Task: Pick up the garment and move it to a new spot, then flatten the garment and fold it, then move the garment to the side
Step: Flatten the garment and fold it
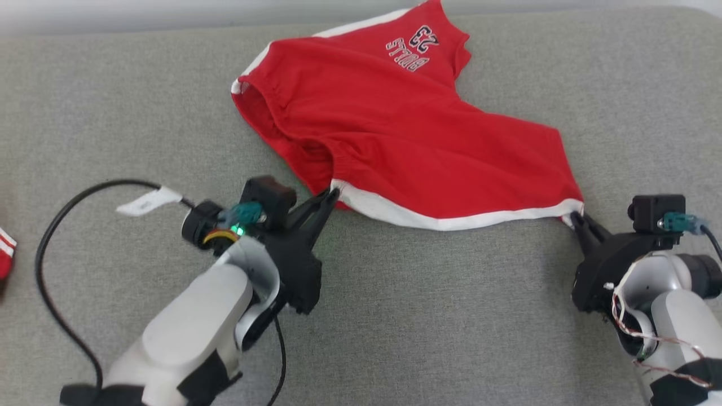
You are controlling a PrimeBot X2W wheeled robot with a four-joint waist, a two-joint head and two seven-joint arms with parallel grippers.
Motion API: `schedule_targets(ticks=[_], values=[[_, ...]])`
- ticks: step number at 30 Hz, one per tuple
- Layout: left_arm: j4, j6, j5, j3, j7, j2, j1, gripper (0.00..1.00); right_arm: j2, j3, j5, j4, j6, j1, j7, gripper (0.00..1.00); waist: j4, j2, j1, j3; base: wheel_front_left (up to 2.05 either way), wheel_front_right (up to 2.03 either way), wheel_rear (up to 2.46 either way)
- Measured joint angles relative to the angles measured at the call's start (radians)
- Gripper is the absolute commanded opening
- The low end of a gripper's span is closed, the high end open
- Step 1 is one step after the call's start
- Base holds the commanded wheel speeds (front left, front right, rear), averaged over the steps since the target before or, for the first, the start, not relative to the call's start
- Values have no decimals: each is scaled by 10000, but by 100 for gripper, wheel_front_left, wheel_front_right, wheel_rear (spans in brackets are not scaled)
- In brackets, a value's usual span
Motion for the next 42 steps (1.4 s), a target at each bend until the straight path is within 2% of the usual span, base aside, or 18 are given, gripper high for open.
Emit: schedule_targets(ticks=[4,12,21,27,32,36,42], values=[[-291,117,-412,360,-648,150,877,0,-123,242,297,-686,0,504,6,0,-18,0,0,-316,0,0,0],[-1816,366,-1626,1317,-1768,715,3255,0,-922,205,502,-2324,0,1703,591,0,3,0,-1,-1121,0,0,0],[-3327,963,-2073,1517,-1948,1325,5497,0,-1620,485,1216,-4071,0,3441,2594,0,296,-1,-2,-1815,0,0,0],[-4286,1580,-2107,1358,-1916,1835,6773,0,-1693,-117,1659,-5737,0,5043,4228,0,541,-1,-2,-2094,0,0,0],[-5022,2000,-2130,1329,-1854,2251,7655,0,-1290,-752,1624,-7239,0,6132,5039,0,694,-1,-3,-2191,0,0,0],[-5382,2008,-2286,1509,-1923,2278,7821,0,-1375,-681,1315,-7718,0,5681,4660,0,679,-1,-3,-2198,0,0,0],[-5379,1962,-2343,1726,-1691,2132,6759,0,-2196,660,1185,-6445,0,3328,4102,0,728,-1,0,-1959,0,0,0]])
